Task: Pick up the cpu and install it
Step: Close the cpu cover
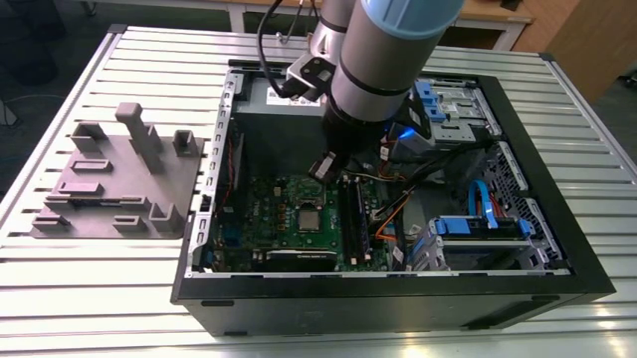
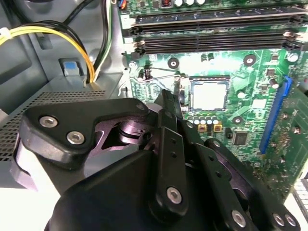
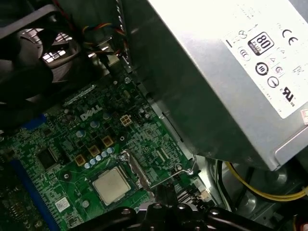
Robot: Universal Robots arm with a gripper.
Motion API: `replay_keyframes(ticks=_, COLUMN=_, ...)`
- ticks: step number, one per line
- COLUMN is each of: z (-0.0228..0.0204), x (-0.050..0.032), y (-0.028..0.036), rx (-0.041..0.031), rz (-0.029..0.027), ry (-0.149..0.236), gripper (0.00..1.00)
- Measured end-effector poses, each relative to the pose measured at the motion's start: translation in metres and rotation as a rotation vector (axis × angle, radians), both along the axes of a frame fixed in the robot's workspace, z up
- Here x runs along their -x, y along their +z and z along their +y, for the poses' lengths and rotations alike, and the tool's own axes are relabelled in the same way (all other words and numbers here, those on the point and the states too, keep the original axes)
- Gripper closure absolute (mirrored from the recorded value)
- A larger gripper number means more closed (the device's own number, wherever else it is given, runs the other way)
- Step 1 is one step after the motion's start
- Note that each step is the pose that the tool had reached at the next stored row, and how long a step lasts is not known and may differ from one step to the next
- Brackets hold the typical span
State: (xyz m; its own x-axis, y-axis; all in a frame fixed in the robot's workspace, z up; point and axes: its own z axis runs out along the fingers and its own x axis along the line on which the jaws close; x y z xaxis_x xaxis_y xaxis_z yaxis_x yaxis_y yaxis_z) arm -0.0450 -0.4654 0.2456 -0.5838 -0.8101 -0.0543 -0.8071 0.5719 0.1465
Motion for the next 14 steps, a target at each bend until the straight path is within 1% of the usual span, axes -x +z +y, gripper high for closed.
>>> replay_keyframes(ticks=5, z=-0.0061, x=0.0003, y=-0.0001, rx=0.0003, rz=-0.0001, ry=0.004, gripper=0.9)
replay_keyframes(ticks=14, z=-0.0137, x=0.0006, y=0.0, rx=0.0052, rz=0.0, ry=0.008, gripper=0.9)
